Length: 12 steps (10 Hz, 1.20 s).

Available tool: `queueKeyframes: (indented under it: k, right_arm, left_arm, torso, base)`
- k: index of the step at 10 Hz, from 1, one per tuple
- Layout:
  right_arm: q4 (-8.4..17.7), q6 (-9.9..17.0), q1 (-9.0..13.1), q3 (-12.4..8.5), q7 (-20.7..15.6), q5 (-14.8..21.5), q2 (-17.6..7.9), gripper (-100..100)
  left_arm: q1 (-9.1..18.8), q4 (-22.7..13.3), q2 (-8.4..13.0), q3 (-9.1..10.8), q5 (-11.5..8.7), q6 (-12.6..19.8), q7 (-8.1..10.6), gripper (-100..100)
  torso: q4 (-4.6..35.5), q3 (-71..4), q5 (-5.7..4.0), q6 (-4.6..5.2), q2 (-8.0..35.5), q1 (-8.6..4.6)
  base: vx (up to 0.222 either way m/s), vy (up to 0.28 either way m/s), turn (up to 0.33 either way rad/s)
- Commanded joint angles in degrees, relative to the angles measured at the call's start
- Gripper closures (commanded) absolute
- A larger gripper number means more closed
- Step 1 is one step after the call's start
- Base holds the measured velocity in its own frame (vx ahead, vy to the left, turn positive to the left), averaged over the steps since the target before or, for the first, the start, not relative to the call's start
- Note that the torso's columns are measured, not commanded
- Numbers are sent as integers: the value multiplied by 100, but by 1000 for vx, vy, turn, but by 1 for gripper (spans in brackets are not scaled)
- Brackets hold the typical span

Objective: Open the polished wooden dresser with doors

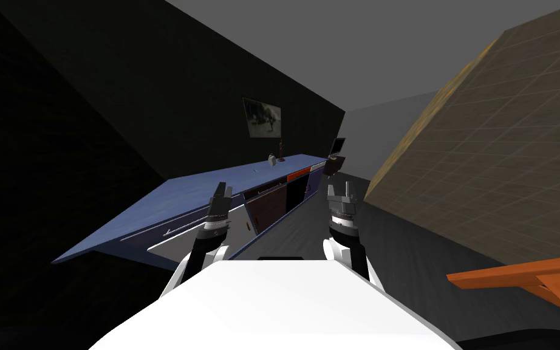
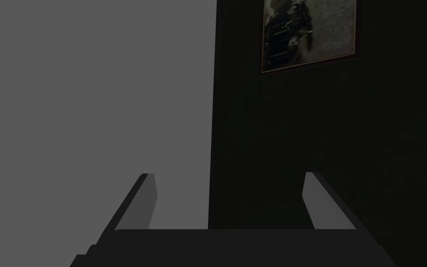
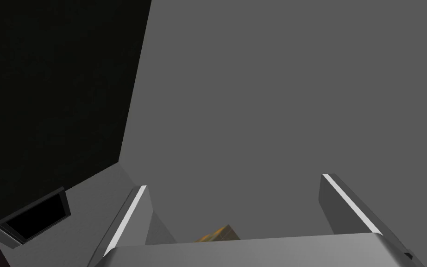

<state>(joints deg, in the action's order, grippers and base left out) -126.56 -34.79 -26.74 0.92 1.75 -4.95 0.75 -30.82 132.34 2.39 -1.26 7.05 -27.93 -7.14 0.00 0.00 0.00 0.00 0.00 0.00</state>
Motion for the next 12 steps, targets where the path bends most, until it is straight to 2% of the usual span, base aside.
queueKeyframes:
  k: [1,9,10,12]
  right_arm:
    - [0,0,0,0,0,0,0,0]
    - [-2,-1,0,0,0,0,0,0]
    - [-2,-1,0,0,0,0,0,0]
    - [1,0,-2,0,0,0,1,0]
  left_arm:
    - [0,0,0,0,0,0,0,0]
    - [0,2,0,0,0,-1,0,0]
    - [10,-21,218,45,-45,74,13,-100]
    - [33,-72,416,139,-140,231,41,-100]
  torso:
    - [235,-467,0,0,232,0]
    - [3537,-7073,0,0,3539,0]
    - [3960,-7919,0,0,3962,0]
    - [4200,-8437,-4,0,4190,-15]
  base:
    - [0,0,0]
    - [0,0,0]
    - [44,-35,54]
    - [91,-83,84]
